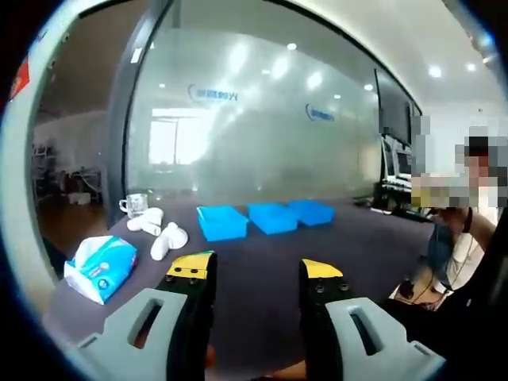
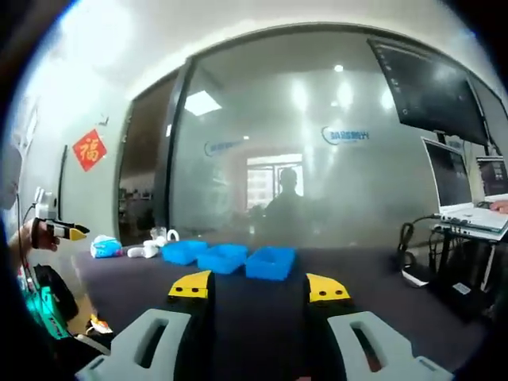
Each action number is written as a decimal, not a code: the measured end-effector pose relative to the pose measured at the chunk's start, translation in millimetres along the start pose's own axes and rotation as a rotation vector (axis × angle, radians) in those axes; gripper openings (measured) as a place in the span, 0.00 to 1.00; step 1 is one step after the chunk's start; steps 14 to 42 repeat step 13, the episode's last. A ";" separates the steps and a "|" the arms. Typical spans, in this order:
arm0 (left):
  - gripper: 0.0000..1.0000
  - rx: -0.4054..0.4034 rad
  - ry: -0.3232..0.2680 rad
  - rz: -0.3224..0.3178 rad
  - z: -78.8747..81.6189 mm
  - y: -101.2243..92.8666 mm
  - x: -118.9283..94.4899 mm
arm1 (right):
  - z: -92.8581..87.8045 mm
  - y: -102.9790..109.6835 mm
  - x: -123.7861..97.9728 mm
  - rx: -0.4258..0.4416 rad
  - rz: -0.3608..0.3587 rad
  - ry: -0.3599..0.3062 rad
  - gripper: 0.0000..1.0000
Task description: Sort the screws, nuts, and washers into the corresponding bins
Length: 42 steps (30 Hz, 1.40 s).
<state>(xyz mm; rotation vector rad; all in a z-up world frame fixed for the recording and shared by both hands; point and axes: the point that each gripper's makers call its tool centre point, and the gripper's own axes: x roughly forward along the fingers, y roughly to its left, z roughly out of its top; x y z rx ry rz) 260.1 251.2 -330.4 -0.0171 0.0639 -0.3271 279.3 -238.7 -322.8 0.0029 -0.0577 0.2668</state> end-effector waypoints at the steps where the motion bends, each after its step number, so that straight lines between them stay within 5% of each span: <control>1: 0.39 0.000 -0.002 0.002 0.2 0.2 -0.7 | 0.6 -1.9 -1.7 0.005 -0.008 -0.006 0.40; 42: 0.39 0.000 -0.008 0.012 -1.5 4.1 -5.5 | 1.9 -4.4 -5.6 -0.002 -0.037 -0.009 0.40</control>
